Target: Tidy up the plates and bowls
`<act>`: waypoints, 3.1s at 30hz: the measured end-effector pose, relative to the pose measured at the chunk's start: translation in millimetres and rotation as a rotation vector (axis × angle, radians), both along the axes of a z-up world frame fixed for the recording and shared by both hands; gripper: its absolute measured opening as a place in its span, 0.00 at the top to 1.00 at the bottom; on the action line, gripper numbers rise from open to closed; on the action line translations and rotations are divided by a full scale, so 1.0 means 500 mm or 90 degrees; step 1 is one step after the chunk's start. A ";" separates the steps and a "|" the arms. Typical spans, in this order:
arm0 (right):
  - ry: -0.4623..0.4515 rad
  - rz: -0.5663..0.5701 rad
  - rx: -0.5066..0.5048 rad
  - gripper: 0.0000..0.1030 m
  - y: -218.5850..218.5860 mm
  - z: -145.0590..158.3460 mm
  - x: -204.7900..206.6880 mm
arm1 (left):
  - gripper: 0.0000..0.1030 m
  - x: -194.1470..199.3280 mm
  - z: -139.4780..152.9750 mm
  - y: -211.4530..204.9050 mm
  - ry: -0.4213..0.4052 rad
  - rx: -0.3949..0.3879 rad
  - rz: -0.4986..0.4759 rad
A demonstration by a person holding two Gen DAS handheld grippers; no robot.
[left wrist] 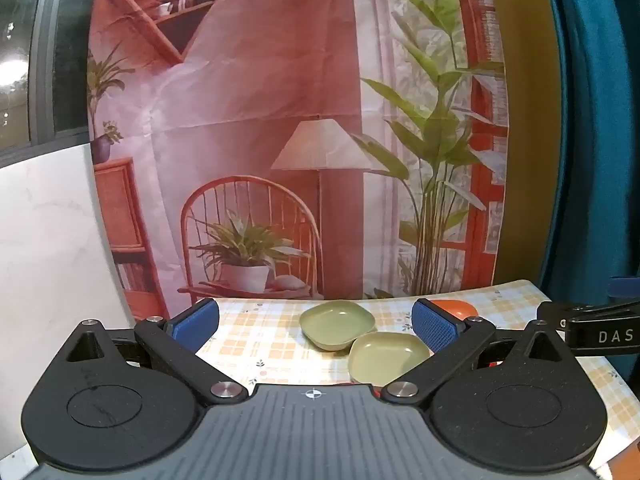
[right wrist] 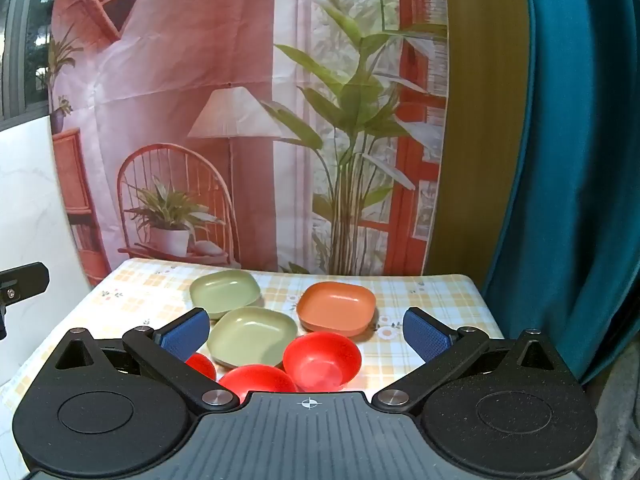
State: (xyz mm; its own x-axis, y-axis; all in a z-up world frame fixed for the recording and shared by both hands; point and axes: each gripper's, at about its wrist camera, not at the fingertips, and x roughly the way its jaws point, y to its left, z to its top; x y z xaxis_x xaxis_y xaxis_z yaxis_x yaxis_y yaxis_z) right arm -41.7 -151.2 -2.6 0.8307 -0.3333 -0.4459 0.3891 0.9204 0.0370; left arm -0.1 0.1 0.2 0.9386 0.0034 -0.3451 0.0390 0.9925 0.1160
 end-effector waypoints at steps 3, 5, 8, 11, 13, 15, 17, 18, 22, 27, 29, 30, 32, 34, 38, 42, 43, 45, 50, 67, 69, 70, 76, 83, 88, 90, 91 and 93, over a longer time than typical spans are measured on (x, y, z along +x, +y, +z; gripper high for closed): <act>0.001 0.000 0.001 0.00 0.001 -0.001 0.000 | 0.00 -0.004 0.001 -0.002 -0.001 -0.005 0.004; 0.001 0.000 0.002 0.00 0.001 -0.002 0.001 | 0.00 -0.009 0.002 -0.004 -0.002 -0.008 0.004; 0.001 0.000 -0.001 0.00 0.003 -0.002 -0.001 | 0.00 -0.018 0.003 -0.010 -0.004 -0.011 0.004; 0.001 0.000 -0.002 0.00 0.003 -0.002 -0.001 | 0.00 -0.002 0.003 0.007 0.008 -0.011 0.005; 0.001 0.000 -0.001 0.00 0.001 -0.002 0.000 | 0.00 -0.002 0.004 0.008 0.008 -0.011 0.005; 0.000 -0.001 0.001 0.00 -0.002 -0.002 0.001 | 0.00 -0.002 0.001 0.007 0.007 -0.010 0.005; 0.000 -0.001 -0.002 0.00 0.001 -0.001 -0.001 | 0.00 0.000 0.003 0.006 0.007 -0.011 0.005; 0.000 -0.001 -0.003 0.00 0.001 -0.001 -0.001 | 0.00 0.000 0.003 0.006 0.007 -0.011 0.005; -0.001 -0.001 -0.002 0.00 0.001 -0.001 -0.002 | 0.00 0.000 0.004 0.007 0.007 -0.011 0.005; -0.001 -0.001 -0.003 0.00 0.001 -0.001 -0.002 | 0.00 -0.001 0.002 0.008 0.007 -0.012 0.006; -0.001 0.000 -0.002 0.00 0.002 -0.004 -0.002 | 0.00 -0.001 0.002 0.008 0.007 -0.012 0.005; -0.002 -0.001 -0.002 0.00 0.002 -0.006 -0.002 | 0.00 -0.001 0.002 0.008 0.007 -0.012 0.005; -0.002 -0.001 -0.002 0.00 0.004 -0.010 -0.001 | 0.00 -0.002 0.003 0.010 0.007 -0.012 0.005; -0.002 -0.001 -0.003 0.00 0.005 -0.013 0.000 | 0.00 -0.002 0.003 0.010 0.007 -0.012 0.005; -0.005 0.000 -0.002 0.00 0.000 0.002 -0.004 | 0.00 -0.002 0.003 0.009 0.007 -0.012 0.005; -0.006 0.000 -0.001 0.00 -0.004 0.007 0.001 | 0.00 0.003 0.001 0.005 0.010 -0.009 0.008; -0.005 0.000 -0.001 0.00 -0.006 0.010 0.002 | 0.00 0.003 0.001 0.005 0.011 -0.009 0.008; -0.004 -0.002 -0.001 0.00 -0.006 0.005 -0.005 | 0.00 0.004 0.002 0.004 0.011 -0.010 0.008; -0.006 0.000 -0.001 0.00 -0.011 0.007 -0.002 | 0.00 0.004 0.001 0.003 0.012 -0.011 0.008; -0.008 -0.001 -0.001 0.00 -0.003 -0.003 -0.005 | 0.00 0.006 0.001 0.004 0.013 -0.018 0.013; -0.007 -0.001 -0.001 0.00 -0.002 -0.002 -0.007 | 0.00 0.006 0.001 0.004 0.013 -0.018 0.012; -0.007 -0.001 -0.001 0.00 -0.002 -0.002 -0.006 | 0.00 0.006 0.001 0.004 0.013 -0.018 0.012; -0.008 0.000 -0.001 0.00 -0.003 -0.003 -0.007 | 0.00 0.006 0.001 0.003 0.012 -0.018 0.013; -0.008 -0.001 0.000 0.00 -0.001 -0.002 -0.008 | 0.00 0.005 0.000 0.004 0.012 -0.019 0.015; -0.009 -0.001 0.001 0.00 -0.002 -0.002 -0.008 | 0.00 0.004 0.000 0.004 0.011 -0.019 0.016; -0.009 -0.001 0.001 0.00 -0.001 -0.002 -0.008 | 0.00 0.004 -0.001 0.003 0.011 -0.019 0.018; -0.011 0.000 0.003 0.00 -0.002 -0.003 -0.007 | 0.00 0.005 -0.001 0.003 0.011 -0.018 0.018; -0.015 0.001 0.006 0.00 -0.002 -0.003 -0.005 | 0.00 0.007 -0.001 0.003 0.012 -0.018 0.020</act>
State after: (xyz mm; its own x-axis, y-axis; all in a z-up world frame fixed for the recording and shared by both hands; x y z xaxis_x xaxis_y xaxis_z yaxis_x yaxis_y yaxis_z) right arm -44.1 -152.1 -4.3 0.8413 -0.3281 -0.4295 0.3871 0.9204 0.0553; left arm 3.3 1.8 -0.5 0.9317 0.0230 -0.3625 0.0094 0.9961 0.0874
